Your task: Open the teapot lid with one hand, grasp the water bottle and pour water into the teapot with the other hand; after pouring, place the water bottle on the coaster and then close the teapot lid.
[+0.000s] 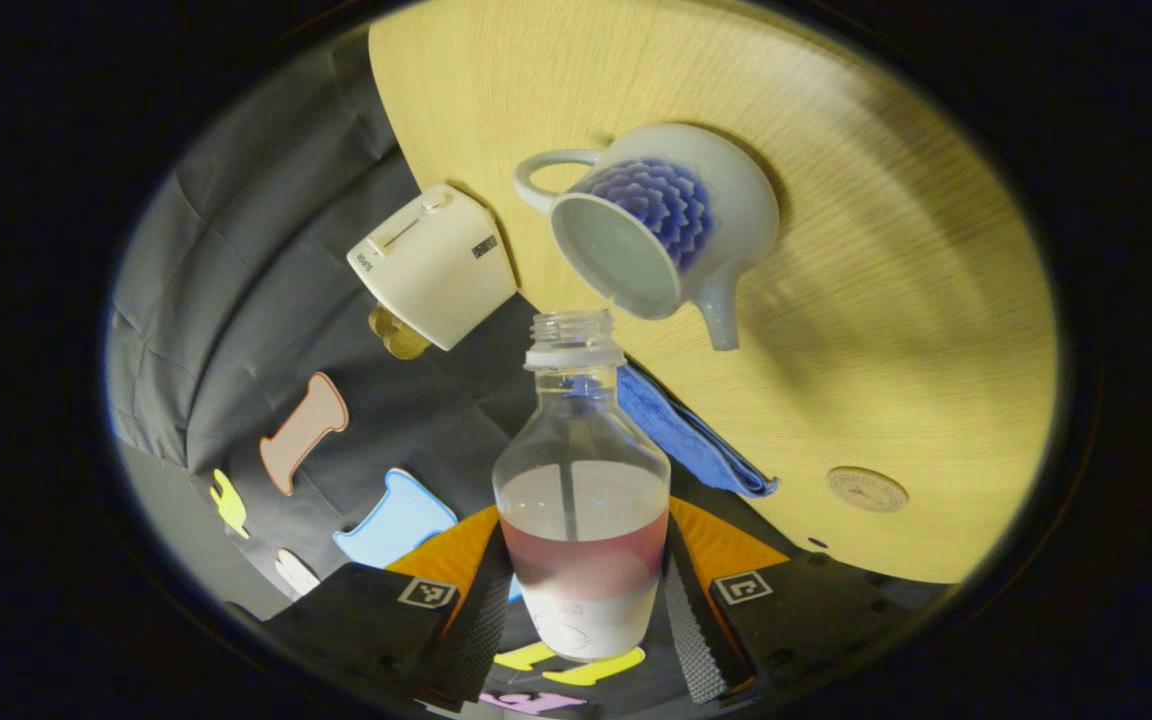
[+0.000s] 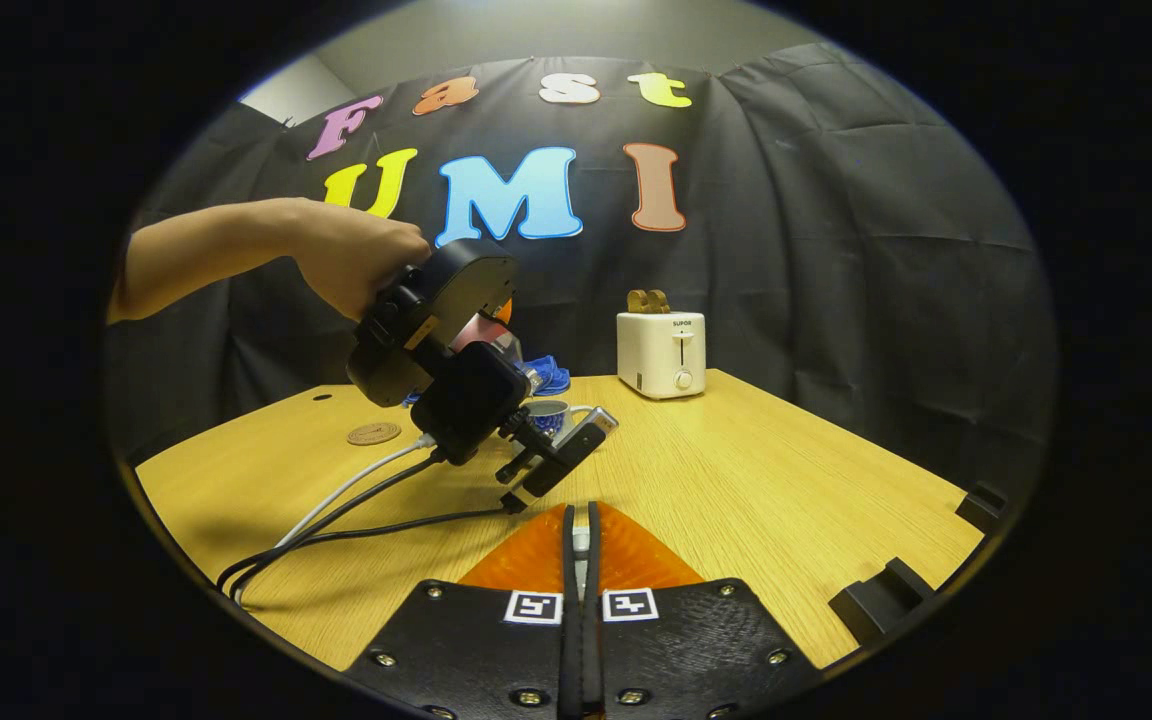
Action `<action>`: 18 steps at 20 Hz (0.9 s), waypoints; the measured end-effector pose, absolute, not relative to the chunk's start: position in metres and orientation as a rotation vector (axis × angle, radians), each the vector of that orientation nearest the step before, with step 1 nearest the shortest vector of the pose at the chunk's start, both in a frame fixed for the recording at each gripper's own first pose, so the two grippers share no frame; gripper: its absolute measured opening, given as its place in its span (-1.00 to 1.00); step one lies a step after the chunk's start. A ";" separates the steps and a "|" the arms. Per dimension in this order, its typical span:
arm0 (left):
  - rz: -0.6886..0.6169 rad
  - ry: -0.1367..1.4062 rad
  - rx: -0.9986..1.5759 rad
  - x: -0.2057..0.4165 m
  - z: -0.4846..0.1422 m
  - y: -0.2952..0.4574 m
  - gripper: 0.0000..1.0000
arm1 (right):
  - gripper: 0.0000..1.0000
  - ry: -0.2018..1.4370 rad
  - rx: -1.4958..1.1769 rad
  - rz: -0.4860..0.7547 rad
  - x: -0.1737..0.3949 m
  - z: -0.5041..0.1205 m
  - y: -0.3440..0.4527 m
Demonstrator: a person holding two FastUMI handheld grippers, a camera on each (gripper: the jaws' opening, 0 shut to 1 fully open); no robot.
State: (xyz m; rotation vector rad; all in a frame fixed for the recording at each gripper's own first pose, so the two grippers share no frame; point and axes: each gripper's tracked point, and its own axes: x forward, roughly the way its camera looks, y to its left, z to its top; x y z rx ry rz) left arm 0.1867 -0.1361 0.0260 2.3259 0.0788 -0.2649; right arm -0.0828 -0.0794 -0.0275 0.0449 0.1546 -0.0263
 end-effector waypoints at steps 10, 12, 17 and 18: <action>-0.296 0.076 2.264 0.190 0.021 -0.134 0.69 | -0.99 0.149 0.050 -0.030 -0.084 -0.025 -0.079; -0.310 0.071 2.222 0.191 0.017 -0.133 0.70 | -0.99 0.141 0.054 -0.033 -0.084 -0.023 -0.080; -0.364 0.052 2.010 0.191 -0.001 -0.130 0.70 | -0.99 0.128 0.049 -0.035 -0.085 -0.017 -0.078; -0.374 0.049 1.961 0.189 -0.003 -0.127 0.70 | -0.99 0.123 0.049 -0.036 -0.085 -0.016 -0.078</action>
